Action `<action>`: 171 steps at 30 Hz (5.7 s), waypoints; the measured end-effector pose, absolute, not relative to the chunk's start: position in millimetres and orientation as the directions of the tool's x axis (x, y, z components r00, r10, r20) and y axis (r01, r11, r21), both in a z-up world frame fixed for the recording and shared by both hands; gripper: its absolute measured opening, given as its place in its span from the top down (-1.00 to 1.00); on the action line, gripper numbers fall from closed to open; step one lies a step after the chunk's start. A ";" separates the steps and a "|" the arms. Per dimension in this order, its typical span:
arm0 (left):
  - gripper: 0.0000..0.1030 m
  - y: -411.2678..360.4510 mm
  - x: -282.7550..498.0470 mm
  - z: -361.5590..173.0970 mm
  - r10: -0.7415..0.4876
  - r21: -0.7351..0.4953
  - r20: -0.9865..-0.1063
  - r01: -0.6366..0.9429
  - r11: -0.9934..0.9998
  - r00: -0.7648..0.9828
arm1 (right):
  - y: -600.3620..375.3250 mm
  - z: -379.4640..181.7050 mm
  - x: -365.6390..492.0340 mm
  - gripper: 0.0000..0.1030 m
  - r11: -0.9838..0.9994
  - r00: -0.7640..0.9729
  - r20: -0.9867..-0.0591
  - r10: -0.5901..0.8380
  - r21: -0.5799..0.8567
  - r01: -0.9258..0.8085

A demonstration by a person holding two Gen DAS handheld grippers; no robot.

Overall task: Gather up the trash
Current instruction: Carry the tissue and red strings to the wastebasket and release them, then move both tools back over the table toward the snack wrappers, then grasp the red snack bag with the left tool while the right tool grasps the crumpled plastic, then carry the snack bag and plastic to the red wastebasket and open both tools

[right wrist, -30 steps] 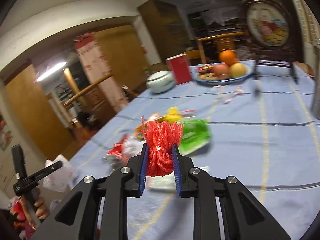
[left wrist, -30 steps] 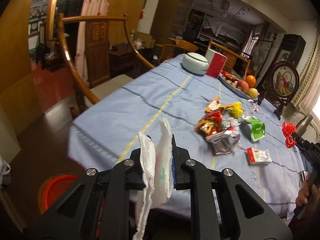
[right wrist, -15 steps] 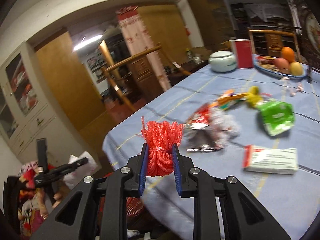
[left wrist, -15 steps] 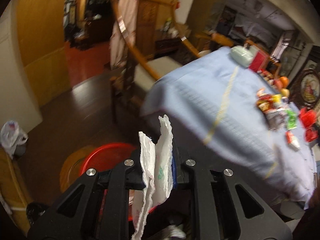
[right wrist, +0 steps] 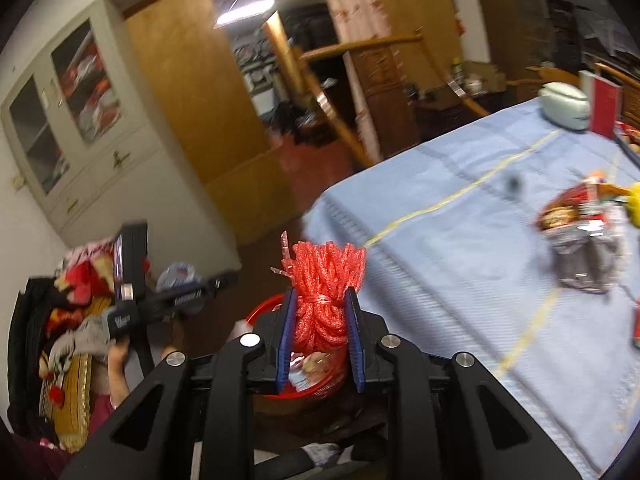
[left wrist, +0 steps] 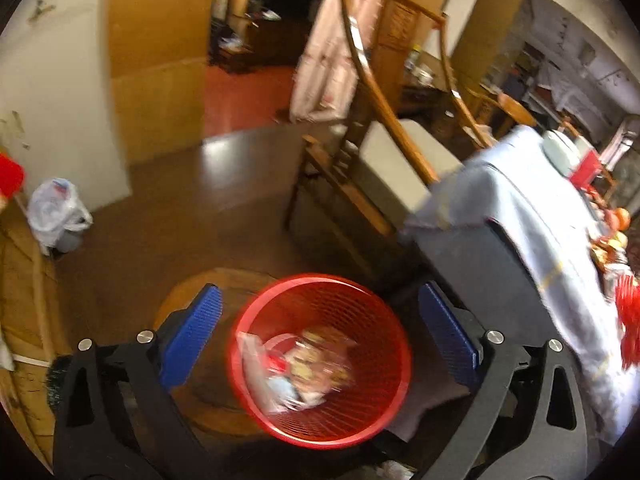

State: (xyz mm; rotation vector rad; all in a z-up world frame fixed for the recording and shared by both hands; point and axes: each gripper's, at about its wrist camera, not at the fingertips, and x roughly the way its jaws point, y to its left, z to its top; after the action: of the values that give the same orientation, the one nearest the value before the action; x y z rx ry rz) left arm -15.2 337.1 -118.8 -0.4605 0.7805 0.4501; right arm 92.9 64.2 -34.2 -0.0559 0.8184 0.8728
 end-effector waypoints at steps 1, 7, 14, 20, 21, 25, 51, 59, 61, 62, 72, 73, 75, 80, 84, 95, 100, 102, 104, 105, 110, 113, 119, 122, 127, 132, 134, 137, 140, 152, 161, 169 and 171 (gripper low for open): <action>-0.85 340.3 -17.2 -117.6 0.243 -0.197 -0.747 -0.556 0.808 0.618 | 71.6 -38.3 91.6 0.53 0.653 0.351 -0.666 0.659 0.274 -0.706; -0.87 353.5 -24.2 -115.5 0.340 -0.109 -0.734 -0.596 0.795 0.588 | 128.9 -67.2 81.0 0.53 0.586 0.235 -0.722 0.651 0.281 -0.760; -0.87 366.3 -28.4 -118.2 0.337 -0.129 -0.743 -0.618 0.775 0.578 | 172.8 -83.9 87.7 -0.27 0.555 0.185 -0.742 0.644 0.287 -0.780; -0.87 361.4 -27.8 -114.3 0.334 -0.133 -0.741 -0.615 0.777 0.583 | 152.1 -72.4 91.4 -0.38 0.587 0.255 -0.720 0.645 0.253 -0.769; -0.87 358.2 -26.5 -113.7 0.330 -0.134 -0.741 -0.610 0.781 0.585 | 145.2 -70.5 93.1 -0.41 0.596 0.266 -0.714 0.647 0.256 -0.761; -0.87 341.4 -20.3 -108.1 0.307 -0.130 -0.739 -0.575 0.808 0.600 | 117.0 -65.8 100.4 -0.47 0.630 0.301 -0.692 0.656 0.282 -0.724; -0.87 114.6 64.2 -70.2 -0.010 -0.120 -0.757 -0.123 0.985 0.653 | -176.2 -48.3 126.0 -0.76 0.852 0.670 -0.535 0.515 0.403 -0.333; -0.87 52.8 127.2 -56.8 -0.107 -0.134 -0.756 0.008 0.991 0.646 | -234.7 -51.4 143.3 -0.78 0.889 0.744 -0.521 0.417 0.404 -0.215; -0.87 38.0 145.0 -51.1 -0.115 -0.128 -0.749 0.029 0.991 0.652 | -250.5 -54.2 149.3 -0.79 0.896 0.757 -0.522 0.393 0.403 -0.188; -0.87 34.9 149.3 -48.8 -0.119 -0.129 -0.745 0.034 0.991 0.656 | -250.5 -54.2 149.3 -0.79 0.896 0.757 -0.522 0.393 0.403 -0.188; -0.87 19.8 225.8 -58.9 -0.228 -0.267 -0.767 0.025 0.964 0.600 | -258.4 -58.4 158.0 -0.82 0.886 0.746 -0.525 0.409 0.423 -0.188; -0.87 20.9 229.8 -62.2 -0.214 -0.254 -0.775 0.017 0.967 0.594 | -258.5 -59.4 158.6 -0.82 0.885 0.744 -0.526 0.411 0.425 -0.189; -0.87 26.4 231.5 -66.0 -0.181 -0.225 -0.784 0.000 0.974 0.594 | -259.1 -60.2 159.0 -0.83 0.883 0.740 -0.530 0.414 0.431 -0.185; -0.87 76.3 217.5 -73.8 -0.127 -0.222 -0.795 -0.090 0.971 0.593 | -261.0 -64.9 163.5 -0.83 0.867 0.720 -0.535 0.441 0.461 -0.189; -0.87 107.8 202.5 -70.9 -0.138 -0.267 -0.778 -0.123 0.956 0.613 | -254.1 -62.6 164.3 -0.83 0.874 0.715 -0.543 0.441 0.441 -0.204; -0.87 79.0 213.0 -56.8 -0.150 -0.226 -0.725 -0.027 0.974 0.672 | -202.3 -28.9 200.6 -0.83 0.859 0.627 -0.588 0.511 0.351 -0.372; -0.87 87.9 221.8 -62.6 -0.162 -0.277 -0.727 -0.070 0.958 0.667 | -156.1 -23.9 255.0 -0.83 0.836 0.535 -0.665 0.521 0.272 -0.476; -0.87 94.3 217.8 -65.6 -0.176 -0.306 -0.730 -0.085 0.948 0.661 | -139.9 -32.3 273.6 -0.82 0.819 0.486 -0.694 0.531 0.275 -0.503; -0.87 99.2 212.6 -66.0 -0.180 -0.318 -0.729 -0.094 0.944 0.661 | -124.6 -44.5 289.7 -0.80 0.814 0.453 -0.721 0.525 0.268 -0.516; -0.87 102.1 209.0 -65.2 -0.173 -0.314 -0.729 -0.100 0.944 0.662 | -119.7 -50.0 295.7 -0.79 0.815 0.444 -0.731 0.519 0.265 -0.516; -0.87 107.7 202.5 -58.8 -0.143 -0.294 -0.722 -0.112 0.949 0.677 | -115.6 -75.9 311.6 -0.03 0.812 0.379 -0.769 0.515 0.295 -0.504; -0.87 102.3 209.5 -56.3 -0.159 -0.306 -0.715 -0.101 0.947 0.681 | -135.3 -69.2 311.2 0.52 0.772 0.358 -0.710 0.607 0.418 -0.479; -0.87 75.1 237.2 -54.5 -0.170 -0.284 -0.727 -0.065 0.957 0.665 | -183.8 -44.3 310.7 0.52 0.715 0.394 -0.597 0.699 0.561 -0.418; -0.87 62.8 256.7 -60.9 -0.168 -0.266 -0.750 -0.058 0.962 0.640 | -192.9 -43.7 311.1 0.52 0.724 0.409 -0.597 0.690 0.573 -0.385; -0.87 58.4 282.4 -79.1 -0.172 -0.280 -0.797 -0.102 0.954 0.578 | -198.3 -41.4 309.4 0.47 0.781 0.472 -0.622 0.624 0.515 -0.354; -0.13 54.9 284.5 -80.4 -0.166 -0.267 -0.799 -0.092 0.959 0.578 | -202.8 -44.0 312.8 0.45 0.802 0.493 -0.634 0.595 0.498 -0.328; 0.19 54.5 280.9 -78.0 -0.175 -0.275 -0.794 -0.087 0.958 0.582 | -201.8 -43.9 314.2 0.45 0.803 0.496 -0.633 0.594 0.496 -0.330; 0.36 56.7 266.6 -63.0 -0.198 -0.301 -0.758 -0.065 0.951 0.621 | -200.7 -42.0 315.0 0.45 0.803 0.505 -0.625 0.595 0.489 -0.341; 0.36 58.4 246.2 -41.4 -0.177 -0.271 -0.725 -0.039 0.962 0.665 | -200.3 -38.5 311.9 0.45 0.791 0.504 -0.610 0.612 0.495 -0.360; 0.36 131.0 134.4 2.0 -0.004 -0.198 -0.662 -0.170 0.965 0.749 | -172.7 -21.4 279.9 0.46 0.711 0.463 -0.543 0.701 0.482 -0.512; 0.36 210.4 33.8 -36.6 0.102 -0.226 -0.712 -0.365 0.903 0.694 | -150.0 -23.0 230.4 0.45 0.649 0.431 -0.489 0.758 0.505 -0.569; 0.11 257.3 2.4 -96.6 0.102 -0.239 -0.792 -0.459 0.856 0.603 | -93.9 1.7 174.3 0.44 0.611 0.396 -0.499 0.771 0.406 -0.679; -0.19 265.3 3.4 -111.0 0.109 -0.232 -0.810 -0.485 0.843 0.577 | -77.3 7.2 162.2 0.43 0.595 0.380 -0.503 0.776 0.387 -0.705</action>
State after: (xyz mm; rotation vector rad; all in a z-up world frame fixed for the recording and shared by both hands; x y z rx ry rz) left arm 3.4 265.3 -111.0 -0.4634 0.8950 0.3625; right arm 162.2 -77.3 7.2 0.1147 0.7059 0.9482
